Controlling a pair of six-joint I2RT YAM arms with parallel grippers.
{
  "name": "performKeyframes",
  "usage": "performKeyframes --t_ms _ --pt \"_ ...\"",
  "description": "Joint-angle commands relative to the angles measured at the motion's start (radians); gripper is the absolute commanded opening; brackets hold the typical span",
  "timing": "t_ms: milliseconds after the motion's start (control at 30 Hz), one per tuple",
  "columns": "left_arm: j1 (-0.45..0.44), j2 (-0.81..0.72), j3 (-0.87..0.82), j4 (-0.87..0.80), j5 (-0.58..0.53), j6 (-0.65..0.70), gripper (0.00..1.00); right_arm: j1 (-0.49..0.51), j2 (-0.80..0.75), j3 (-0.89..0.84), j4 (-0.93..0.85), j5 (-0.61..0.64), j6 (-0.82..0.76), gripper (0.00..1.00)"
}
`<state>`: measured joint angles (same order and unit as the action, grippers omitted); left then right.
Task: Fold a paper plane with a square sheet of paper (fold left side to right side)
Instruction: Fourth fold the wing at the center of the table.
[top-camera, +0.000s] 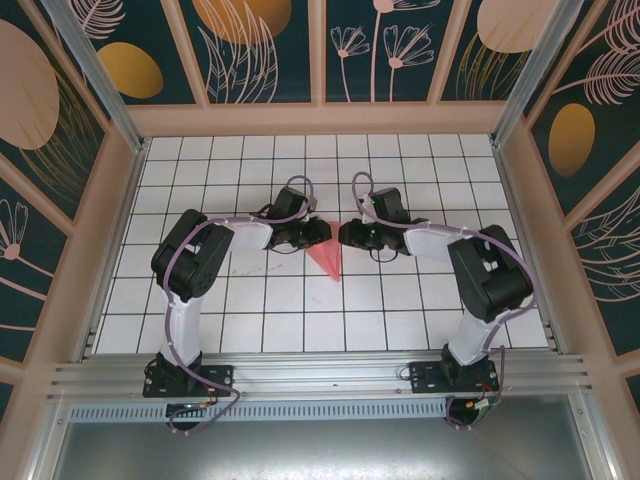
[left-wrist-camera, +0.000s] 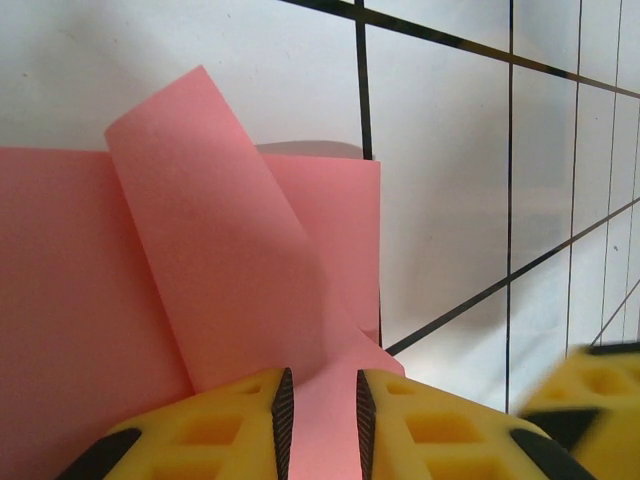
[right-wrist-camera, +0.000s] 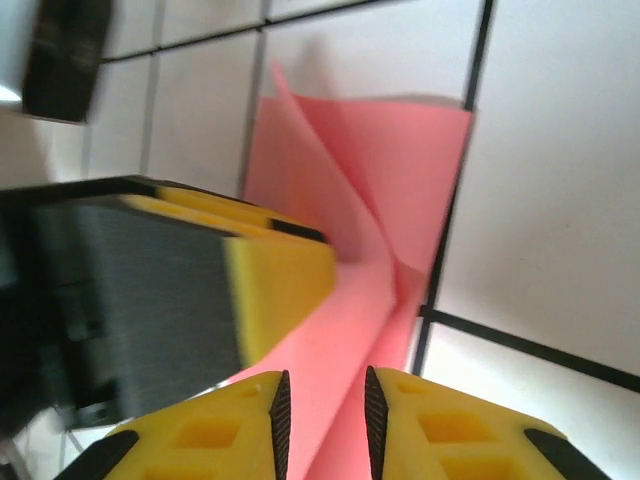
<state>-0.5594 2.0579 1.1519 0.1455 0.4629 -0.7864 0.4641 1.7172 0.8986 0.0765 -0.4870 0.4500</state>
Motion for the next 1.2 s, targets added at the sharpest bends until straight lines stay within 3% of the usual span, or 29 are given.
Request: performKeyframes --t_ms 0,167,267,533,1167 --pt "-0.002 0.05 -0.046 -0.101 -0.069 0.015 0.28 0.016 -0.078 -0.036 -0.027 -0.038 0.0 0.19" --pt "-0.002 0.042 -0.05 -0.105 -0.074 0.018 0.28 0.075 -0.053 -0.069 0.058 -0.189 0.074 0.04" --pt "-0.002 0.039 -0.05 -0.106 -0.078 0.019 0.28 0.077 -0.015 -0.067 0.095 -0.203 0.1 0.0" --pt "-0.003 0.036 -0.043 -0.113 -0.082 0.019 0.27 0.077 0.076 -0.003 0.026 -0.177 0.077 0.0" --pt "-0.003 0.038 -0.04 -0.119 -0.086 0.021 0.27 0.095 0.132 0.04 -0.139 -0.104 -0.009 0.0"
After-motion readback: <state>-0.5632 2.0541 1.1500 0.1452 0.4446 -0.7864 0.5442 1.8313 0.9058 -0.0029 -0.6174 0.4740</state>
